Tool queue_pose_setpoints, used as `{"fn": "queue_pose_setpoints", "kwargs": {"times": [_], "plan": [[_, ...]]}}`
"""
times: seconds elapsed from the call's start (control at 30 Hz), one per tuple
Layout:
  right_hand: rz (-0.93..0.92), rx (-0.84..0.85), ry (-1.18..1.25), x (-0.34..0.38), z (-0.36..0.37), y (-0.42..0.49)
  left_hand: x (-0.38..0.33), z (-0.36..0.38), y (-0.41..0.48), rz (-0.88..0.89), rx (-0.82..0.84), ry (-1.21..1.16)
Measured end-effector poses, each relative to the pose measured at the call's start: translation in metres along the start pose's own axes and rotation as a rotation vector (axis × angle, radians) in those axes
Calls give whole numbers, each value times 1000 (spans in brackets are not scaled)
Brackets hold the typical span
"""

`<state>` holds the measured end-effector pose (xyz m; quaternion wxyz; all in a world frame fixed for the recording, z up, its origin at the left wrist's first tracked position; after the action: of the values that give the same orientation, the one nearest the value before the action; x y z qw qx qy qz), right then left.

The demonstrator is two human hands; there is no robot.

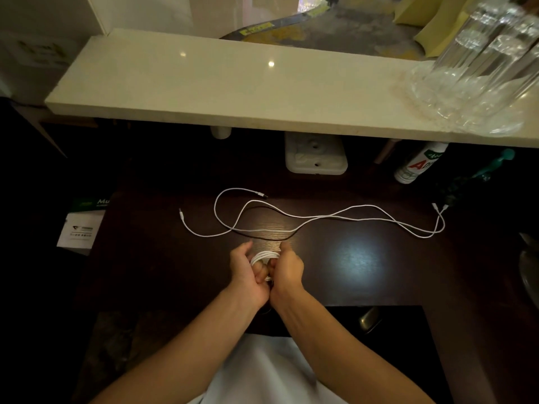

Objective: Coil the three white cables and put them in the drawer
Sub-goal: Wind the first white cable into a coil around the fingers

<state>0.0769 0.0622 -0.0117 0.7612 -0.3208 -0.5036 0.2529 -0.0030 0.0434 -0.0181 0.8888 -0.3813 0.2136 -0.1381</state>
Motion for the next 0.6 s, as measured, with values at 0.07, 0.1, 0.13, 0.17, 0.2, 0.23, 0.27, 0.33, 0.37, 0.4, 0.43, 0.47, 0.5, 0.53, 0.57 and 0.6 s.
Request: {"fn": "queue_pose_setpoints", "kwargs": {"times": [0.07, 0.1, 0.13, 0.17, 0.2, 0.23, 0.27, 0.33, 0.37, 0.4, 0.43, 0.47, 0.5, 0.53, 0.57, 0.6], "plan": [[23, 4, -18, -3, 0, -3, 2, -7, 2, -10, -17, 4], [46, 8, -5, -8, -3, 0, 4, -11, 4, -21, -15, -9], [72, 4, 40, -13, -7, 4, 5, -12, 4, -43, 3, -18], [116, 12, 79, -19, -9, 6, 6, -10, 3, -73, 38, -15], [169, 30, 101, -26, -11, 9, 6, -8, 3, -114, 89, 17], [221, 55, 91, -33, -14, 13, 5, -7, 3, -151, 141, 89], [257, 92, 60, -38, -16, 18, 2, -10, 6, -176, 175, 202], [277, 176, -43, -39, -18, 24, -7, -15, 8, -185, 173, 442], [269, 204, -94, -38, -18, 25, -12, -19, 10, -161, 153, 536], [256, 215, -145, -37, -18, 26, -19, -23, 13, -123, 124, 626], [241, 217, -183, -36, -18, 27, -24, -26, 15, -103, 103, 700], [222, 217, -203, -36, -17, 29, -28, -27, 16, -86, 86, 753], [206, 219, -214, -37, -17, 31, -32, -29, 18, -63, 79, 785], [189, 221, -226, -37, -16, 34, -34, -30, 20, -49, 75, 816], [182, 221, -252, -37, -15, 36, -36, -33, 24, -31, 64, 843], [180, 217, -287, -37, -15, 37, -39, -37, 29, -13, 42, 877]]}}
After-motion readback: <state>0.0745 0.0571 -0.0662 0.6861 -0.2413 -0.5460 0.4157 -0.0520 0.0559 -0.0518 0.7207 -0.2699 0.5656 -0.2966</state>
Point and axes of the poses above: each hand's wrist, its own y-axis towards the middle knuckle, its own z-axis out of the palm, x = y × z, the point moved 9 cm from there along y, towards the middle knuckle, and after that the axes turned 13 degrees about x, right-handed, at the moved point
